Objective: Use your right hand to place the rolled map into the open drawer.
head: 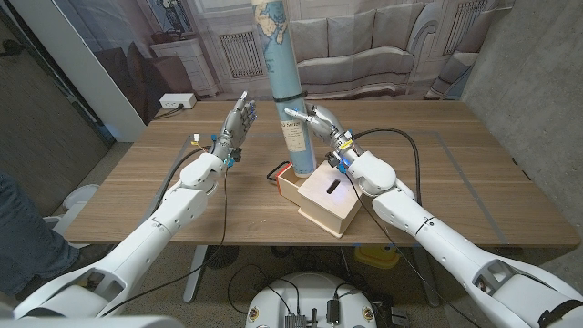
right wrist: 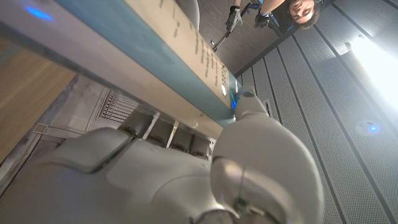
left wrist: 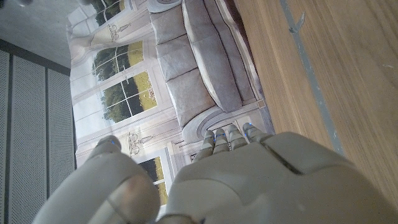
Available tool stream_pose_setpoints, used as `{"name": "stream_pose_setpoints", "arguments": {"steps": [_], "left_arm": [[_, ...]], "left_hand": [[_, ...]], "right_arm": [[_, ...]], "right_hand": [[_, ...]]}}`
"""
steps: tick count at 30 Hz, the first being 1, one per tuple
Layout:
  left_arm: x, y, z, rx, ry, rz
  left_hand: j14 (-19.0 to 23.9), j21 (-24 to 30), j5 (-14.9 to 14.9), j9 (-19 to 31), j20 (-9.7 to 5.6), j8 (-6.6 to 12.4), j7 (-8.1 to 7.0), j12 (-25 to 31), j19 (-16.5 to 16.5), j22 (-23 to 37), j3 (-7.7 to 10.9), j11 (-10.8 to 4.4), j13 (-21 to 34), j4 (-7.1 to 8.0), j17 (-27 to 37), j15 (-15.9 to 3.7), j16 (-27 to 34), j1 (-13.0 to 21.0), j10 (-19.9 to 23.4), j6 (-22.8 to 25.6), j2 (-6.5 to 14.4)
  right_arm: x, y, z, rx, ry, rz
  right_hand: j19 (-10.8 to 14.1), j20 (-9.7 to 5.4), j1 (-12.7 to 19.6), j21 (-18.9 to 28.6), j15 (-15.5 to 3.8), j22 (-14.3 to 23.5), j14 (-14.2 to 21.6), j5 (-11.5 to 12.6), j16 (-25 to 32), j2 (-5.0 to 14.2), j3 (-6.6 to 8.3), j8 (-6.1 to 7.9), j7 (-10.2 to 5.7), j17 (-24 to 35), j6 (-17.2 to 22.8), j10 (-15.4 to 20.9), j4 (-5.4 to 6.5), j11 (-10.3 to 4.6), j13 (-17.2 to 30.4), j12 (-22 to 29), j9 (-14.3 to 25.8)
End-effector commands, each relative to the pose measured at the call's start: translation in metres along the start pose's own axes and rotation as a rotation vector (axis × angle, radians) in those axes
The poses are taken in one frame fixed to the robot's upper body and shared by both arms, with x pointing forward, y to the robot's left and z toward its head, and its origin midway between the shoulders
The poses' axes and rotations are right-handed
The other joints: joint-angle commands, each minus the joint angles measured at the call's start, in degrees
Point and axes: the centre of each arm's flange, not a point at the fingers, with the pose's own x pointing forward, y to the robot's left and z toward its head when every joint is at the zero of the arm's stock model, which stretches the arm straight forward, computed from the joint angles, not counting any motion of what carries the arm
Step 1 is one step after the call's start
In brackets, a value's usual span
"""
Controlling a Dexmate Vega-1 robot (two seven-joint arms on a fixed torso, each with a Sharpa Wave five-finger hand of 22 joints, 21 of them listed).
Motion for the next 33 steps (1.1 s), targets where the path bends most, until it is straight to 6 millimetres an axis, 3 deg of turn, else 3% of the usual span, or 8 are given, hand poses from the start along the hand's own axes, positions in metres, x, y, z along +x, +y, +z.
{"name": "stream_pose_setpoints", "arguments": {"steps": [1, 9, 22, 33], "left_arm": [[0.005, -0.002, 0.001, 0.004, 0.006, -0.011], [0.004, -0.002, 0.002, 0.01, 0.008, -0.009], [0.002, -0.003, 0.003, 0.011, 0.008, -0.009], [0.002, -0.005, -0.001, 0.004, 0.012, -0.009]], "left_hand": [[-0.6, 0.5, -0.3, 0.1, -0.72, 0.0, -0.07, 0.0, -3.1, 0.2, -0.11, -0.09, 0.2, 0.06, 0.1, -0.15, 0.3, 0.1, -0.4, 0.2, 0.3], [-0.6, 0.5, -0.3, 0.1, -0.75, 0.01, -0.09, 0.0, -3.0, 0.2, -0.17, -0.13, 0.2, 0.05, 0.1, -0.14, 0.3, 0.1, -0.5, 0.3, 0.3], [-0.6, 0.5, -0.4, 0.1, -0.68, 0.0, -0.06, 0.0, -3.0, 0.2, -0.26, -0.16, 0.2, 0.03, 0.1, -0.14, 0.3, 0.1, -0.5, 0.2, 0.4], [-0.7, 0.5, -0.4, 0.1, -0.64, 0.02, -0.03, 0.1, -3.0, 0.2, -0.32, -0.12, 0.2, 0.02, 0.1, -0.13, 0.2, 0.2, -0.4, 0.3, 0.4]], "right_arm": [[-0.008, -0.001, -0.002, -0.02, -0.011, -0.03], [-0.014, 0.001, -0.005, -0.042, -0.022, -0.03], [-0.022, 0.006, -0.004, -0.112, -0.049, 0.008], [-0.027, 0.005, -0.006, -0.145, -0.022, 0.028]], "right_hand": [[0.1, -6.81, -0.7, -0.2, -6.74, 0.2, 0.3, 0.0, 0.0, 0.16, 5.41, 0.32, -3.65, 0.0, 4.8, 0.6, 5.39, 0.19, 0.1, 0.1, 0.1], [1.1, -5.95, 0.3, 0.1, -6.07, 0.0, 1.3, 0.1, 0.0, -2.94, 4.7, 0.58, -3.06, -0.5, 6.0, 1.6, 3.25, 0.78, 0.1, 0.4, 0.1], [0.8, -4.6, 0.2, -0.2, -5.44, -0.1, 1.8, 0.4, 0.1, -5.37, 3.62, 0.93, -2.89, -0.5, 7.8, 2.0, 2.1, 0.92, 0.0, 0.4, 0.0], [-1.5, -3.31, -1.2, -1.6, -3.72, -0.3, -1.1, 0.2, -0.4, -6.83, 2.05, -0.91, -2.72, -0.2, 3.2, -1.8, 1.93, 2.39, 0.1, -0.9, 0.1]]}}
